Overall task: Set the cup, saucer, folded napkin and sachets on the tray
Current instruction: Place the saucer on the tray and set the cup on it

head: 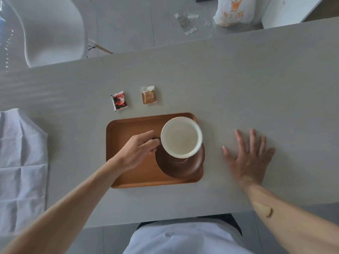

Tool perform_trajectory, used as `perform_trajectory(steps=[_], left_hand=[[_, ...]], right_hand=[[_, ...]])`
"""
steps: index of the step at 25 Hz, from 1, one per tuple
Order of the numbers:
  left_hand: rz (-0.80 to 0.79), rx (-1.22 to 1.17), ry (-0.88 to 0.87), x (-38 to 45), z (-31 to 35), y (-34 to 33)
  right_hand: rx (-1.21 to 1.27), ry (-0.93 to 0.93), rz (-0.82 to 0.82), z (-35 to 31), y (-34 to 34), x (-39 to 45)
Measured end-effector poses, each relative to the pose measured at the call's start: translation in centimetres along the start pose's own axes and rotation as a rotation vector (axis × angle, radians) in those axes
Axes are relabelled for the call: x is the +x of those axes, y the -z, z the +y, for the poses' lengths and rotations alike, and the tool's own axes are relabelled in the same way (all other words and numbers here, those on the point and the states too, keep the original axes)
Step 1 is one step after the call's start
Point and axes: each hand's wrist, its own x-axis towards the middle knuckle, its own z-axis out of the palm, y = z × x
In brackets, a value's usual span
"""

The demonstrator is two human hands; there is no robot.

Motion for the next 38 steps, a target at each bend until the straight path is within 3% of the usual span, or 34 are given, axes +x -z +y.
perform_trajectory(steps=[13,20,33,38], left_hand=[[-0.060,0.060,0.039,-1.8,-2.1,-1.6],[-0.040,0.354,-0.068,-2.0,-2.7,-1.4],[0.061,0.317,-0.079,-2.0,-3.9,-2.6],[0.140,0.168,-0.024,-2.4,-4.5,-3.5]], right_hand=[[0.035,0.002,0.032,-0.3,0.2,-0.2],[0.047,-0.012,0.019,-0.6,0.7,-0.2],[0.037,-0.019,0.022,-0.7,0.7,-0.3],[0.016,0.007,0.038,-0.2,0.0,0.0]])
